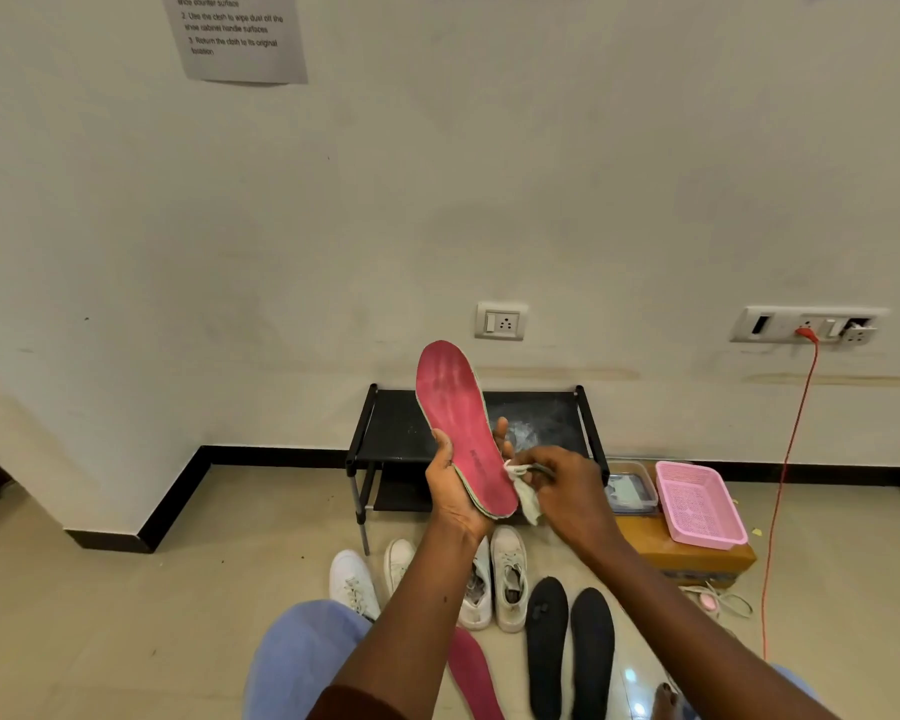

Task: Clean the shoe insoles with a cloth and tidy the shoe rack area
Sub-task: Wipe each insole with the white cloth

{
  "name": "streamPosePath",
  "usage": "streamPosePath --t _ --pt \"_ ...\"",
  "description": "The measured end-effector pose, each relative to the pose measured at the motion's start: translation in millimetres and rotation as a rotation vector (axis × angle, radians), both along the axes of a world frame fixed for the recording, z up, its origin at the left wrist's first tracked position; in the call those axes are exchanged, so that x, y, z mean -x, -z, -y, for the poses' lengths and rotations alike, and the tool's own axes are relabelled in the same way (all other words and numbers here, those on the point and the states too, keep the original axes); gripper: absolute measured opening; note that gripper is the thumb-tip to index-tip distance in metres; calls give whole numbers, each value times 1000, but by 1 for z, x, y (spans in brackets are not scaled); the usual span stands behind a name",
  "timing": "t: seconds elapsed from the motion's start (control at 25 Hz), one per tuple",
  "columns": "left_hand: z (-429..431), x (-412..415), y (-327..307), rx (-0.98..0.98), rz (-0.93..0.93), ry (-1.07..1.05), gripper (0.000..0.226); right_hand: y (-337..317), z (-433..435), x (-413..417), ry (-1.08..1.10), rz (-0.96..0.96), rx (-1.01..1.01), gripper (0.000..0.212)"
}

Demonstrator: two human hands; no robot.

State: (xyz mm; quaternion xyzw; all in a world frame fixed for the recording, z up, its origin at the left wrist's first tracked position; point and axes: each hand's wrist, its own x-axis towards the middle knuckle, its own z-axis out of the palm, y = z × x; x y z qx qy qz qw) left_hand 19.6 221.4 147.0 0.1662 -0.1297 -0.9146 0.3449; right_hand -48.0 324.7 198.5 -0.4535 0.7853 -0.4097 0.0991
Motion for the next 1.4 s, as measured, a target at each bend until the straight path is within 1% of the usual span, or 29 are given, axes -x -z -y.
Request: streamPosePath --t 0.12,0.24,0.36,0.4,0.44,0.52,0.56,0.6,0.64,0.68,0.76,0.84,0.96,1.0,1.08,1.16,1.2,1.28,1.4 --pt "-2 2 -2 -30 -3 -11 63 15 0 -17 -53 -132 -54 29" --pt "2 0 2 -50 -11 -53 62 21 -5 -18 -69 -97 -55 30" --pt "4 -1 10 -42 -10 -40 59 11 -10 -10 -129 -42 -147 32" --pt "4 -2 10 -31 -7 -29 59 5 -10 -8 -98 2 -118 31" --pt "4 -1 12 -14 -4 -13 59 -1 -9 -7 -49 48 -42 28" --pt "2 2 13 4 11 24 62 -7 -4 -6 31 27 90 25" --pt "-1 3 10 8 28 37 67 -7 -1 -7 10 -33 91 26" --pt "-4 4 10 15 52 53 70 -6 3 -10 -41 -93 42 26" --pt "-6 5 9 22 76 72 70 -3 6 -15 -93 -152 -51 26" --pt "-7 4 9 25 96 83 66 0 7 -19 -143 -168 -138 26" --pt "-6 1 9 3 116 77 61 3 8 -23 -194 -111 -181 24" --pt "-7 -1 8 -19 113 76 60 2 9 -22 -176 -34 -152 22" --pt "-11 0 7 -44 83 65 61 2 14 -17 -84 60 -85 17" --pt "-11 2 9 -55 78 69 61 1 17 -16 -75 56 -69 15" --pt "-14 4 5 -66 50 90 59 -1 25 -13 -72 -25 -48 10" --pt "-19 5 2 -54 23 113 57 -4 35 -6 -66 -134 -10 11" --pt "-22 5 0 -38 20 128 58 -7 40 -2 -59 -151 4 11" --pt "-22 6 1 -14 30 118 59 -11 45 4 -63 -127 12 11" --pt "-16 4 0 -3 -13 112 65 -9 39 2 -173 -63 12 16"
